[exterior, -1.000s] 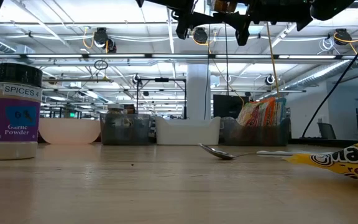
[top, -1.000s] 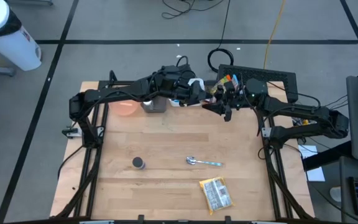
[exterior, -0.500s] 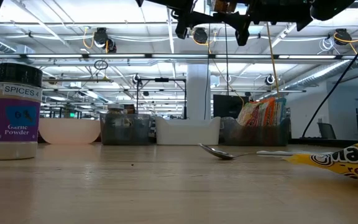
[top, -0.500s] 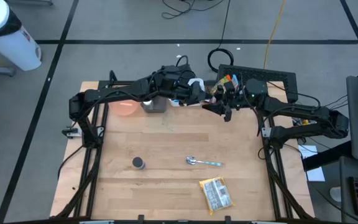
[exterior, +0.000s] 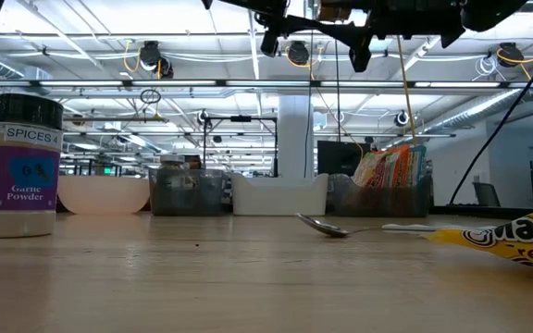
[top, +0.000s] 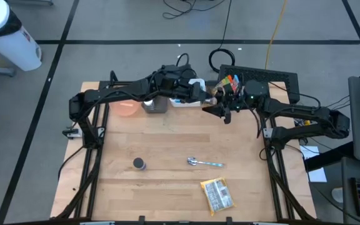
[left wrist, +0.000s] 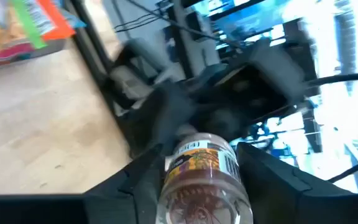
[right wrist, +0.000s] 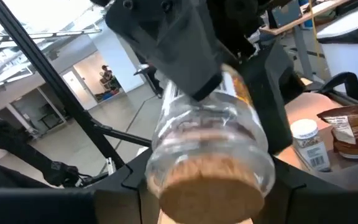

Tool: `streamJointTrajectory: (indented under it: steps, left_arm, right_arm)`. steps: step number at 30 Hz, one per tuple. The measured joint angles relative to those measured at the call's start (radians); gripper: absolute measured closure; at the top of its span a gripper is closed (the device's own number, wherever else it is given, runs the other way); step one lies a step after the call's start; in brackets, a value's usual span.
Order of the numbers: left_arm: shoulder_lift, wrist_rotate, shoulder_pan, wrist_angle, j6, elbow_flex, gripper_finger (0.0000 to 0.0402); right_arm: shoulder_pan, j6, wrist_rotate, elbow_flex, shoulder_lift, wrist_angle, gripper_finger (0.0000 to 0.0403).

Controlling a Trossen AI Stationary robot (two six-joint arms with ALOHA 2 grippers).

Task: Pick & Place Food Item
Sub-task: Put the brown seasoning bottle into the left black bin

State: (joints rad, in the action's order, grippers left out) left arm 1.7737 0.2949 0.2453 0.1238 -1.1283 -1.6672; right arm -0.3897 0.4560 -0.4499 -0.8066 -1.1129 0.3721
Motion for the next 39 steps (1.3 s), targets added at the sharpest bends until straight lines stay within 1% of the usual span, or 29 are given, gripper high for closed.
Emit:
streamJointTrajectory:
  steps: [2,4,8,10,14,16,18,21,24,28,32,34,39]
  left_arm:
    - [0.000,0.005,0.001,-0.022,-0.007,-0.001,0.0216]
    - [0.000,0.032,0.000,-0.047,-0.007,-0.002,0.0235]
    - [0.000,0.050,-0.002,-0.070,-0.043,-0.003,0.0251]
    - [-0.001,0.050,-0.002,-0.066,-0.046,-0.003,0.0245]
    - [-0.004,0.049,-0.001,-0.066,-0.048,-0.004,0.0218]
    - [-0.003,0.053,-0.003,-0.057,-0.033,-0.004,0.0218]
    - [0.000,0.036,-0.006,-0.041,-0.025,-0.002,0.0224]
    - [0.000,0.015,-0.006,-0.023,-0.003,-0.001,0.0236]
    - [-0.001,-0.016,-0.001,0.002,0.090,-0.001,0.0246]
    - [-0.001,-0.078,0.000,0.016,0.123,-0.001,0.0250]
    - [0.012,-0.118,-0.001,0.024,0.132,0.001,0.0250]
    - [0.012,-0.117,0.000,0.018,0.125,0.001,0.0250]
    - [0.032,-0.144,-0.003,0.024,0.134,-0.001,0.0250]
  right_arm:
    - [0.000,-0.014,0.006,0.000,-0.004,-0.016,0.0234]
    - [0.000,-0.034,0.017,0.004,-0.004,-0.040,0.0243]
    - [-0.001,-0.052,0.060,0.003,-0.001,-0.027,0.0274]
    - [-0.008,-0.046,0.057,0.003,-0.002,-0.006,0.0289]
    - [-0.026,0.017,0.058,0.003,-0.002,0.065,0.0313]
    - [-0.038,0.066,0.066,0.003,-0.002,0.100,0.0321]
    - [-0.051,0.129,0.074,0.002,-0.002,0.141,0.0327]
    - [-0.058,0.204,0.100,0.001,-0.002,0.176,0.0333]
    - [-0.058,0.203,0.143,0.001,-0.001,0.152,0.0335]
    - [-0.058,0.212,0.197,0.001,-0.017,0.135,0.0335]
    - [-0.057,0.268,0.193,0.002,-0.057,0.186,0.0335]
    - [-0.057,0.292,0.189,0.002,-0.072,0.212,0.0335]
    - [-0.055,0.315,0.186,0.002,-0.096,0.213,0.0335]
